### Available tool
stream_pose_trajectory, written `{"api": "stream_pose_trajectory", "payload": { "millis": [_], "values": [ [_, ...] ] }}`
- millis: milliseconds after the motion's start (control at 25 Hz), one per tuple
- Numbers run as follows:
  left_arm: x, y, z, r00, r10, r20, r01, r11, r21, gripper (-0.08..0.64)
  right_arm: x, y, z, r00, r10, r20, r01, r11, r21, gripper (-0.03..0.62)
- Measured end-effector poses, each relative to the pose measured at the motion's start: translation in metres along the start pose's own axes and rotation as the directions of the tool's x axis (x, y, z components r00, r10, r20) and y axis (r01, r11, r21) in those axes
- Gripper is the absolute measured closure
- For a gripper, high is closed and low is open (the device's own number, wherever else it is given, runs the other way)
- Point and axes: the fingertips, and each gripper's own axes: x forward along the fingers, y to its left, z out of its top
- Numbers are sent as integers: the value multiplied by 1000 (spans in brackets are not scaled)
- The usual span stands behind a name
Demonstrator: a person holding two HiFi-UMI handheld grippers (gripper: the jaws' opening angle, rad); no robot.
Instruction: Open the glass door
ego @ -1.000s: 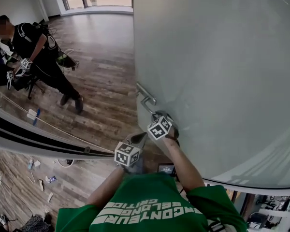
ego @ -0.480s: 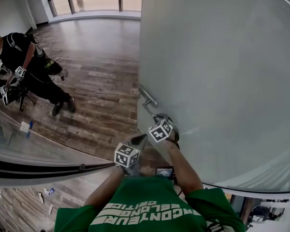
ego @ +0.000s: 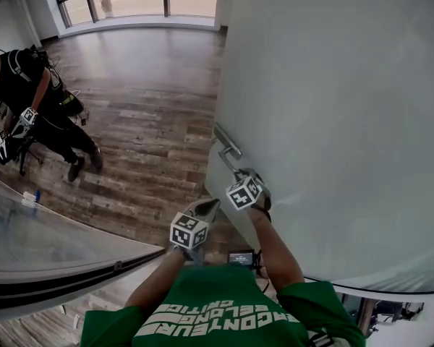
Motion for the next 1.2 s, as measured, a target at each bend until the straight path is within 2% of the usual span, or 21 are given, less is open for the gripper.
{"api": "stream_pose_trajectory", "payload": {
  "millis": [720, 1200],
  "values": [
    [45, 11, 38, 996, -81, -35, 82, 996, 27, 543, 21, -93, -20, 990, -120, -75, 125, 989, 72, 523],
    [72, 27, 58, 988, -144, -56, 147, 987, 60, 543, 32, -140, -40, 980, -158, -119, 173, 977, 128, 522]
  ]
}}
